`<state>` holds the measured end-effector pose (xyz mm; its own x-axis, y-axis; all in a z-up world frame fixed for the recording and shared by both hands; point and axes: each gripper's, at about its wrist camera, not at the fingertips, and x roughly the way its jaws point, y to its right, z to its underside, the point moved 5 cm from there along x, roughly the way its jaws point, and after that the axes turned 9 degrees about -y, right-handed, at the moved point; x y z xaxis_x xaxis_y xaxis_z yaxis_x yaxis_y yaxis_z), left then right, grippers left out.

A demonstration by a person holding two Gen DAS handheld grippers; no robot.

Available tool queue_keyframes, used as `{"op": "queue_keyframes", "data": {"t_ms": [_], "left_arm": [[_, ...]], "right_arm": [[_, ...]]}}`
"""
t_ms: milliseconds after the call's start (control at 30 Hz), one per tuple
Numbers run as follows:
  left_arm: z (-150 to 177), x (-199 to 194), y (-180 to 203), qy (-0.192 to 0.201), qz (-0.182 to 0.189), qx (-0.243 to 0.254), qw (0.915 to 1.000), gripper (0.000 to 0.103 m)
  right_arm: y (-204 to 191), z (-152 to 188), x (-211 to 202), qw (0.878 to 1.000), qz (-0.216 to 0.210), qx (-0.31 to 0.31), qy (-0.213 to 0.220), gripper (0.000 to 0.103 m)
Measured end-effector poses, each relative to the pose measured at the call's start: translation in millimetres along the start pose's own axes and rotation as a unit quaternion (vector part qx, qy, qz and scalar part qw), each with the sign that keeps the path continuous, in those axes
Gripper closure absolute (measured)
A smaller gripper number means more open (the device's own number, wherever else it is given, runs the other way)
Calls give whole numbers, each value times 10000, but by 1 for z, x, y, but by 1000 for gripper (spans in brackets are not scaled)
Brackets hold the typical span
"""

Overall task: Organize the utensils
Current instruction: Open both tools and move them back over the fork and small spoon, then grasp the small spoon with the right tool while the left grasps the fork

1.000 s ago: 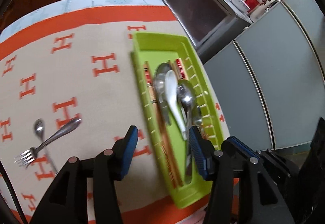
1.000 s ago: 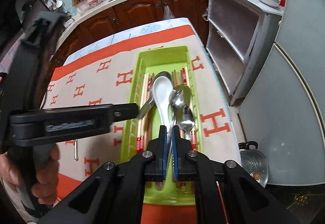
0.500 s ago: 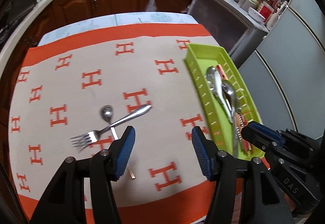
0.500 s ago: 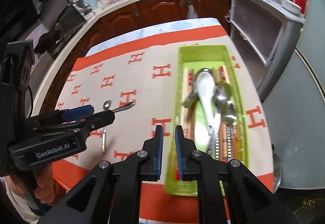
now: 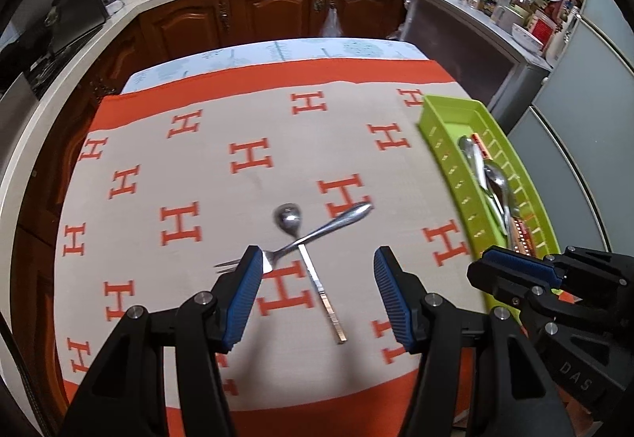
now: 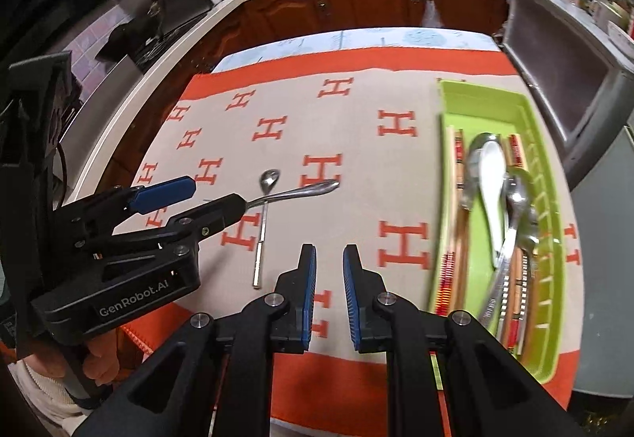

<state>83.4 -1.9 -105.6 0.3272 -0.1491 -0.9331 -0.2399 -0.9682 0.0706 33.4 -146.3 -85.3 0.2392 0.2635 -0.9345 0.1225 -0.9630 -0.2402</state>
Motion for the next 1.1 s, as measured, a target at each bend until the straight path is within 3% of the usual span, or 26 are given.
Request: {"op": "queue_keyframes", "data": {"t_ms": [167,300,567,767,1000,1100], "left_arm": [[3,2,-19,17,-67,-50,10000,46],[5,4,-32,70,-100,-67,9999,38],[11,5,-69,74,283,-422,9987,38],[13,8,-92,50,249,-626,9977,38],[17,13,-105,4,312,-752,9967,38],[16,14,-110,-9,375,-830,9958,38]], "right_arm": [[-13,-9,16,9998,-136,-43,-156,88],[-22,-18,33,9992,-247,-91,-304,87],[-34,-40,74,9962,-584,67,-644,82],[-40,-56,110,9936,-632,85,-936,82],[-69,-59,159,9904,-80,-489,-1289,82],[-82,-58,164,9888,359,-930,-1114,83]]}}
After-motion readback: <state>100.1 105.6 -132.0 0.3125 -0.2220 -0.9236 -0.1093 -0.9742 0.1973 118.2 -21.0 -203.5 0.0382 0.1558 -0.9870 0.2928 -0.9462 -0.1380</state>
